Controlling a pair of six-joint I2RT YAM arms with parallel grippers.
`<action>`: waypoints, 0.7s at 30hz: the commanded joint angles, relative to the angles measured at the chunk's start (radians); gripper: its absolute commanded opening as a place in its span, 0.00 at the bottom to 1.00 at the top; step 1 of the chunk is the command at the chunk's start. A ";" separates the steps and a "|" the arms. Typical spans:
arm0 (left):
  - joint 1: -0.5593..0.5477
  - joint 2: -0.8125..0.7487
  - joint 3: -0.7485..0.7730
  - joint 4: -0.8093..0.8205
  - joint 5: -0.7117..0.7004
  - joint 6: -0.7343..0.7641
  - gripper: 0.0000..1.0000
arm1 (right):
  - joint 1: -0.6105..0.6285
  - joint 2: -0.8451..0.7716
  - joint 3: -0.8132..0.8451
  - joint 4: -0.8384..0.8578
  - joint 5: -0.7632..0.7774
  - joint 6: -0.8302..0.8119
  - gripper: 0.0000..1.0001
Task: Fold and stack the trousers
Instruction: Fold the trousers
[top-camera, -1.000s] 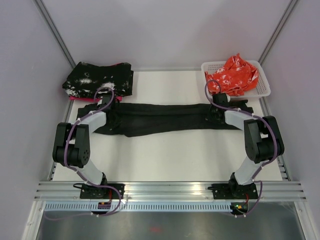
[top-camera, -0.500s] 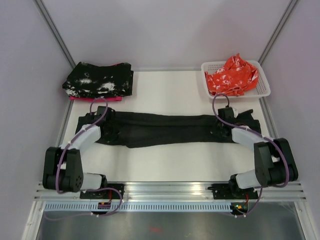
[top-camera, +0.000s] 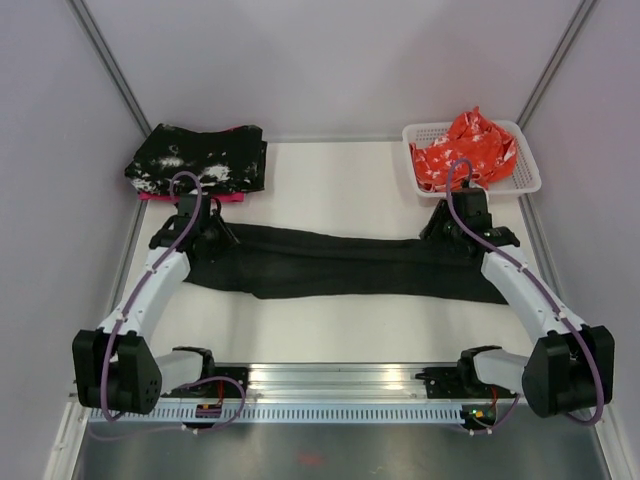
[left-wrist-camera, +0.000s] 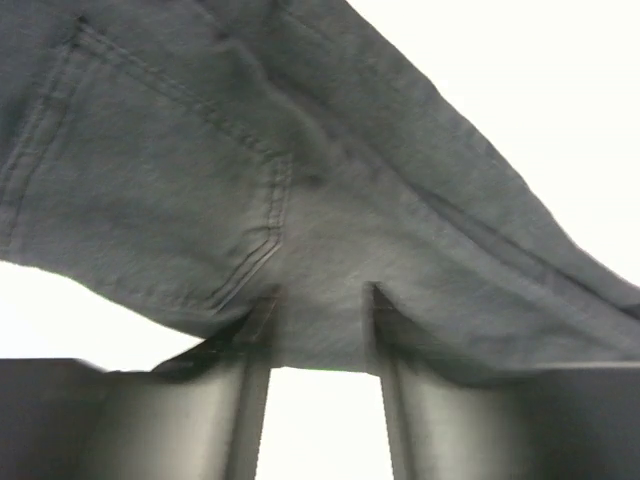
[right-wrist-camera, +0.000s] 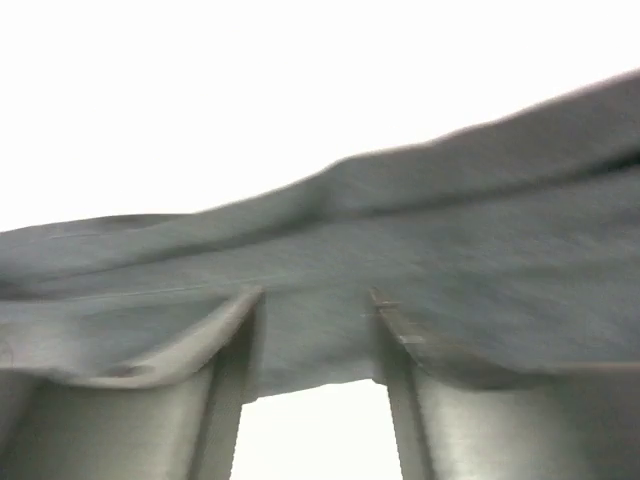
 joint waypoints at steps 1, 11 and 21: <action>-0.023 0.068 0.023 0.086 0.057 -0.067 0.53 | 0.025 0.034 0.032 0.065 -0.070 0.070 0.62; -0.154 0.149 -0.020 0.225 -0.134 -0.493 0.89 | 0.170 0.166 -0.135 0.395 -0.043 0.685 0.65; -0.208 0.359 0.060 0.193 -0.236 -0.612 0.64 | 0.194 0.303 -0.055 0.369 0.048 0.697 0.67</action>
